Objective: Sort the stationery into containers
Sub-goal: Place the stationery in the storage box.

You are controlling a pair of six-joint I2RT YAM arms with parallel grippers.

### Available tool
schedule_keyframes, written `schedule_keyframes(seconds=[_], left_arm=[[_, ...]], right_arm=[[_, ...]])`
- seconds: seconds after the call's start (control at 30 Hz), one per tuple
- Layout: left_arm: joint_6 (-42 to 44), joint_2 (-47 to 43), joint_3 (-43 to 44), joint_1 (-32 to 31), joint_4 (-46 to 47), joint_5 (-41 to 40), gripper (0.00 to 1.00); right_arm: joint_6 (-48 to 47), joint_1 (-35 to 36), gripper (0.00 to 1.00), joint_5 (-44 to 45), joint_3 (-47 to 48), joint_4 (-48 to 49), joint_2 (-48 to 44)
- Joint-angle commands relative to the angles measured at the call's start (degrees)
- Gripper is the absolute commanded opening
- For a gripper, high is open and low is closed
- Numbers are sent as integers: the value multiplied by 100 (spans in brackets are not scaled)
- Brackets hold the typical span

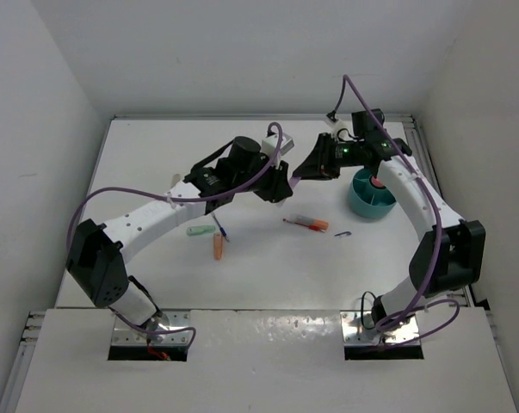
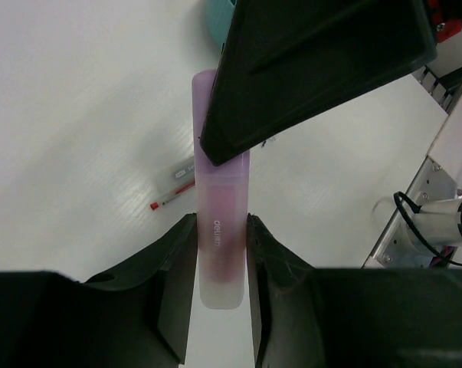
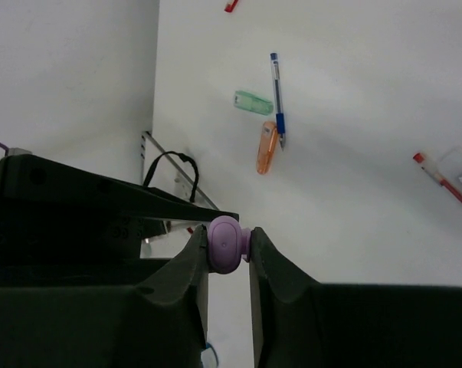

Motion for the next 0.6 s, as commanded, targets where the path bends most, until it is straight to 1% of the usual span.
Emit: schedule_keyframes(seconds=[0.0,0.03,0.07,0.1,0.17,0.2,0.23,0.27,0.3,0.33,0.37,0.4,0.47,0.5,0.57], left_arm=[[-47,13,237,-52,127,-83,8],[-56,4,246,-52,93,-153,14],[-82,21,254,-35,83,-197,22],[-170,13,254,9,49,-328,47],[-249,13,246,53,-48,-548,70],[-284,-13,237,97,-75,-636,90],[-302,-14,220,132,-118,-776,100],[-285,-31,193,193,-136,-804,100],[-276,-40,184,220,-145,-830,100],[-258,-40,141,229,-145,-848,100],[-258,-23,132,255,-163,-857,100],[-241,-14,131,273,-215,-839,100],[-223,30,105,273,-215,-804,100],[-206,48,96,273,-215,-778,100],[-206,118,105,264,-207,-717,100]], right_arm=[[-38,34,8,-139,22,156,-83],[-143,25,2,-130,40,120,-109],[-205,-27,0,-122,57,42,-162],[-362,-63,0,-104,75,-11,-197],[-635,-264,0,36,180,-169,-302],[-1080,-352,0,158,337,-431,-329],[-1363,-449,0,316,426,-555,-364],[-1670,-615,0,701,601,-792,-443],[-2413,-669,0,983,672,-890,-487],[-2821,-704,0,1334,734,-969,-531],[-3234,-696,0,2016,813,-1126,-575],[-4003,-705,0,2327,831,-1198,-601],[-4466,-784,0,2951,840,-1312,-619],[-4851,-810,0,3085,848,-1365,-602],[-5292,-836,0,3549,796,-1383,-567]])
